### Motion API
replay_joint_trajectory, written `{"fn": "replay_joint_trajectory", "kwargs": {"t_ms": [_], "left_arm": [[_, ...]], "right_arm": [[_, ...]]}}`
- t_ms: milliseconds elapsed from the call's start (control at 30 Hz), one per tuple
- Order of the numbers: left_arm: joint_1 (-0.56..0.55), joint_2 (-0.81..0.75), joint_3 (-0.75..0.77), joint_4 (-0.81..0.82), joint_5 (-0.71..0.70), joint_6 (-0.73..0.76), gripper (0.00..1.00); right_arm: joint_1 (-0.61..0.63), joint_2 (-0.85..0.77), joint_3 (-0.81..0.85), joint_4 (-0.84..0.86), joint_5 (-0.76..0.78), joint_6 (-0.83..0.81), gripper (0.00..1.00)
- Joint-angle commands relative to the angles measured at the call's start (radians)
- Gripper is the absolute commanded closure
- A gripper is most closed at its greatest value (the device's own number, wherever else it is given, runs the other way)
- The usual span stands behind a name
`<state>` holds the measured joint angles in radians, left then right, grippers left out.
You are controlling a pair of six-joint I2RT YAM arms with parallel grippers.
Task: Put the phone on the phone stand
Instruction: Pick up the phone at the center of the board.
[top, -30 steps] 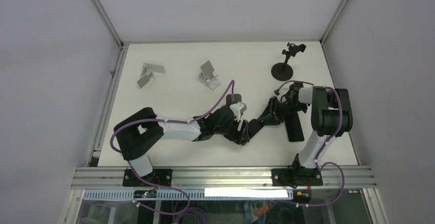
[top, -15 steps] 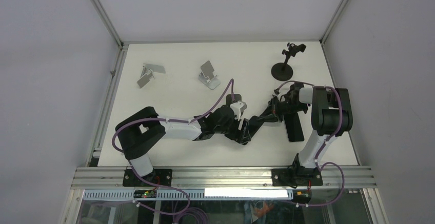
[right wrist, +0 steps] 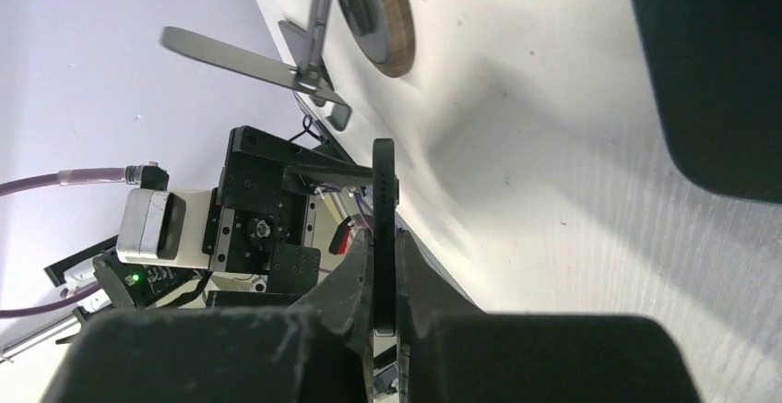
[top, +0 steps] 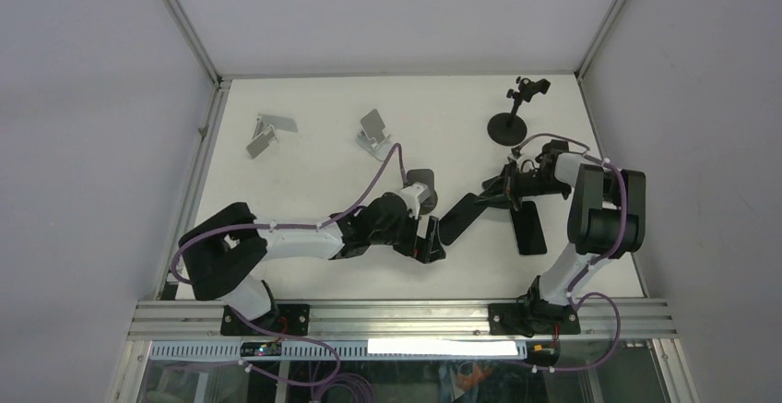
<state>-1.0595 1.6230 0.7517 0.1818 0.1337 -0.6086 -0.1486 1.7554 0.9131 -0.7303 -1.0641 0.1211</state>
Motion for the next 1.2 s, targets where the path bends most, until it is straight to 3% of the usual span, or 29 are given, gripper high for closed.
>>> {"fn": "replay_joint_trajectory", "kwargs": {"t_ms": [0, 300, 733, 867, 1033, 1167], "left_arm": [[-0.002, -0.168, -0.042, 0.020, -0.017, -0.032, 0.01], [0.005, -0.414, -0.140, 0.013, -0.052, -0.058, 0.01], [0.110, -0.552, -0.335, 0.379, 0.009, -0.304, 0.04], [0.113, -0.543, -0.368, 0.492, -0.003, -0.370, 0.05], [0.112, -0.486, -0.386, 0.697, -0.010, -0.453, 0.06], [0.112, -0.406, -0.350, 0.786, -0.013, -0.501, 0.07]], "right_arm": [[-0.040, -0.079, 0.053, -0.074, -0.107, -0.031, 1.00], [-0.122, -0.175, 0.095, -0.144, -0.168, -0.106, 1.00], [-0.215, -0.323, 0.165, -0.215, -0.255, -0.205, 1.00], [-0.215, -0.382, 0.162, -0.101, -0.258, -0.078, 1.00], [-0.215, -0.466, 0.058, 0.283, -0.299, 0.276, 1.00], [-0.215, -0.524, -0.022, 0.498, -0.309, 0.428, 1.00]]}}
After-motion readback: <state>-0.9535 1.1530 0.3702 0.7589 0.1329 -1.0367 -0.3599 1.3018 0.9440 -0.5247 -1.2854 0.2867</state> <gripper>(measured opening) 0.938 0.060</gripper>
